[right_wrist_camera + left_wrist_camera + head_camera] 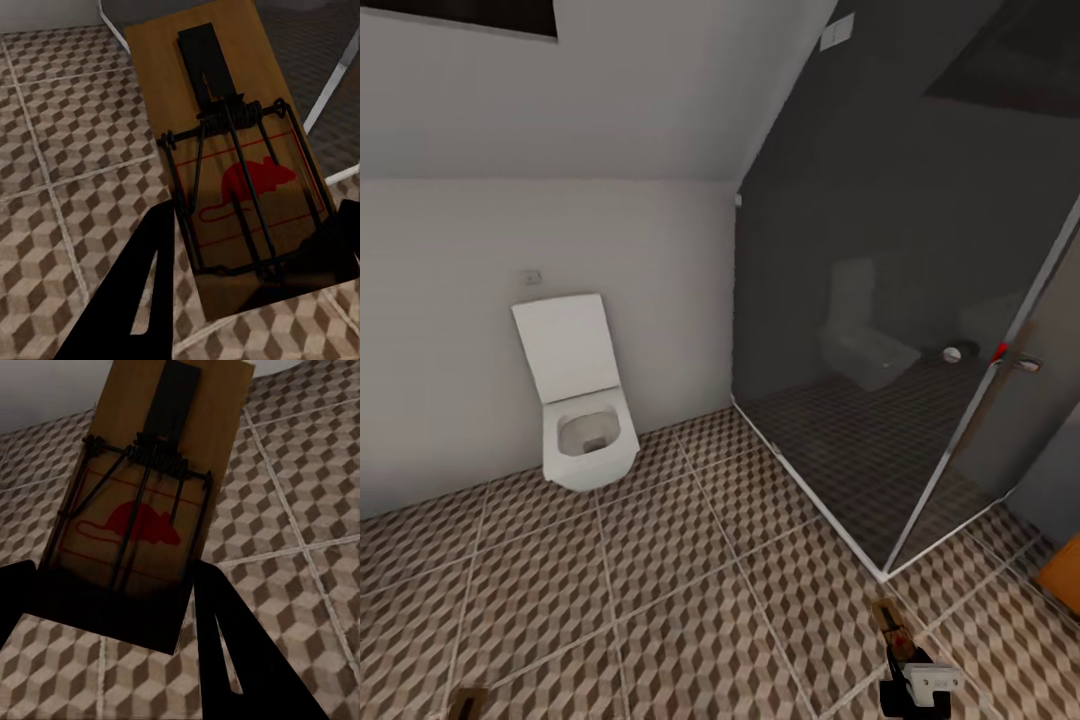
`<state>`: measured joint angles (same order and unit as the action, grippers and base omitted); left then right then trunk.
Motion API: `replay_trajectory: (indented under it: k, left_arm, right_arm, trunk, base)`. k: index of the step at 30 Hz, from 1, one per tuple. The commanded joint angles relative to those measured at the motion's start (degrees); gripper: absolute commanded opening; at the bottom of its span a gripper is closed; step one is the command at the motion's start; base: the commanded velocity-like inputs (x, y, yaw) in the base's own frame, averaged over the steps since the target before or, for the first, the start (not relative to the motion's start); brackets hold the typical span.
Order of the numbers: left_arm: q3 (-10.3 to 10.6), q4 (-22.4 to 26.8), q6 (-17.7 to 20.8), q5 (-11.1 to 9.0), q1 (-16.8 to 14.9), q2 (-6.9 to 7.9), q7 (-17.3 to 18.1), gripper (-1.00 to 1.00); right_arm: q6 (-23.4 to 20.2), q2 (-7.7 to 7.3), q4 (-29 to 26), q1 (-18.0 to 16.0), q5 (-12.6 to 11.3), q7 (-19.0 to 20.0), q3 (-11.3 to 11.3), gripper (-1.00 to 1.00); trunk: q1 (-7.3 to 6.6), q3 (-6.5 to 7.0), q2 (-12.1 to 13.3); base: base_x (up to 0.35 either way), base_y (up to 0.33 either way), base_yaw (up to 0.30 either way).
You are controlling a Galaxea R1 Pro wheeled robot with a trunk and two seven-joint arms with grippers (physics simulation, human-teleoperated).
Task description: Take the four mousetraps from the cabinet in the bathroom and place them on the bathroom floor. Make sure all four end up on the same floor surface, and ensure that at least two of them are either under or directly next to the same bathroom sink.
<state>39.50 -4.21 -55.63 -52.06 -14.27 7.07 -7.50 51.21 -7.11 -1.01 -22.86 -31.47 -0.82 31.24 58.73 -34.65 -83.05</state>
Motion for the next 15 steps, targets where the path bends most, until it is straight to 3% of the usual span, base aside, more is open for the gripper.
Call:
replay_trajectory:
  k: [1, 10, 15]
  left_arm:
    - [0.4, -0.1, -0.1, 0.5, -0.1, -0.04, -0.9, -1.0]
    - [0.4, -0.1, -0.1, 0.5, -0.1, -0.04, -0.9, -1.0]
    - [0.4, -0.1, -0.1, 0.5, -0.1, -0.04, -0.9, -1.0]
  right_arm:
    - [0.1, -0.02, 0.0, 0.0, -0.5, 0.0, 0.5, -1.0]
    - [0.1, -0.01, 0.0, 0.0, -0.5, 0.0, 0.5, -1.0]
    - [0.1, -0.01, 0.0, 0.0, -0.5, 0.0, 0.5, -1.0]
  trunk:
    - [0.0, -0.08, 0.0]
    - [0.0, -0.3, 0.0]
    - [0.0, -0.42, 0.0]
  base:
    - [0.0, 0.0, 0.285]
    - [0.0, 0.009, 0.285]
    - [0.0, 0.197, 0.285]
